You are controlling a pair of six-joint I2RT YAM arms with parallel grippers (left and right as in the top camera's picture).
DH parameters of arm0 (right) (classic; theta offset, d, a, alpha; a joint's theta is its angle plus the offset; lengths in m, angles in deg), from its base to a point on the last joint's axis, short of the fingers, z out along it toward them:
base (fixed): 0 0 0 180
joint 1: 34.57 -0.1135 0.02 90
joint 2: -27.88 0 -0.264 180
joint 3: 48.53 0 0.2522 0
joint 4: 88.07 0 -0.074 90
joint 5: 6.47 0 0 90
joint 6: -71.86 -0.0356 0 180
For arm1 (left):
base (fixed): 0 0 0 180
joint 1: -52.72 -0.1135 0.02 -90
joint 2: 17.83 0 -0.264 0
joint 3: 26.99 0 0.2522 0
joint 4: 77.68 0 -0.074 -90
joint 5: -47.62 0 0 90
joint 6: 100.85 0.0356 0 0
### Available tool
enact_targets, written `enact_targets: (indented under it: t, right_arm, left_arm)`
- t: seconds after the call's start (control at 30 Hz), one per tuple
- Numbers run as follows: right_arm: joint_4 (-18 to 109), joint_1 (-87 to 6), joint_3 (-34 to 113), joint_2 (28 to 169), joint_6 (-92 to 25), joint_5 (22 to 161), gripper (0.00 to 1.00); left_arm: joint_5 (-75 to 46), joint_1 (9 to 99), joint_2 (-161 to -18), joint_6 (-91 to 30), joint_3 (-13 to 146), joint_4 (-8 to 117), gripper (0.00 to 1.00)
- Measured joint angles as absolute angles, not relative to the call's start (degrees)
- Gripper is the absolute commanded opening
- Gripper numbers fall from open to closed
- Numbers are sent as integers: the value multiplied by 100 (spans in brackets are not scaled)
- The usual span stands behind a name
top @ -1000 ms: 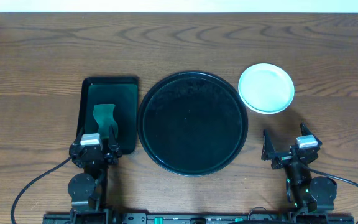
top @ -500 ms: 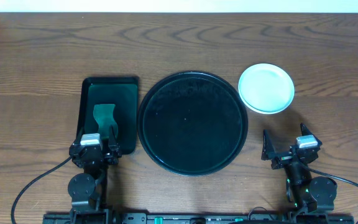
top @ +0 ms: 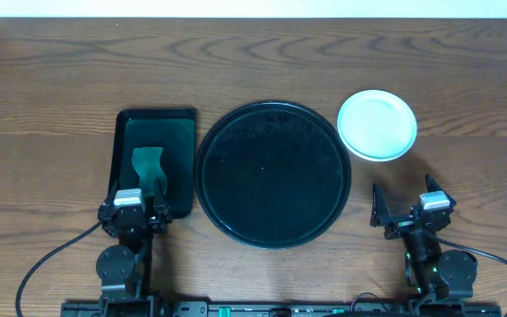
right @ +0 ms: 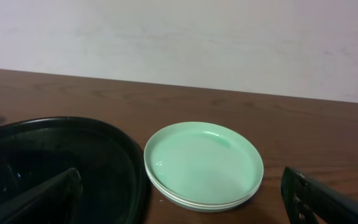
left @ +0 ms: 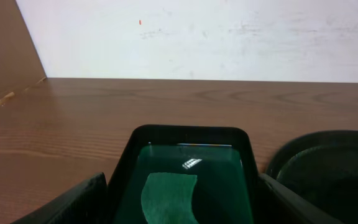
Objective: Clean dirty plates on tray and stack at the side
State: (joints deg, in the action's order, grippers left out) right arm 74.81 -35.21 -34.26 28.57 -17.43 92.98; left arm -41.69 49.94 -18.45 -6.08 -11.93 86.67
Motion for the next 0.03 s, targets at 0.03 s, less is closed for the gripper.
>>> enact_targets:
  t: [0.03]
  right_arm:
    - [7481, -3521, -3423, 2857, -1743, 9298, 99]
  left_arm:
    - [-4169, 4994, -1845, -608, -1193, 8667, 75]
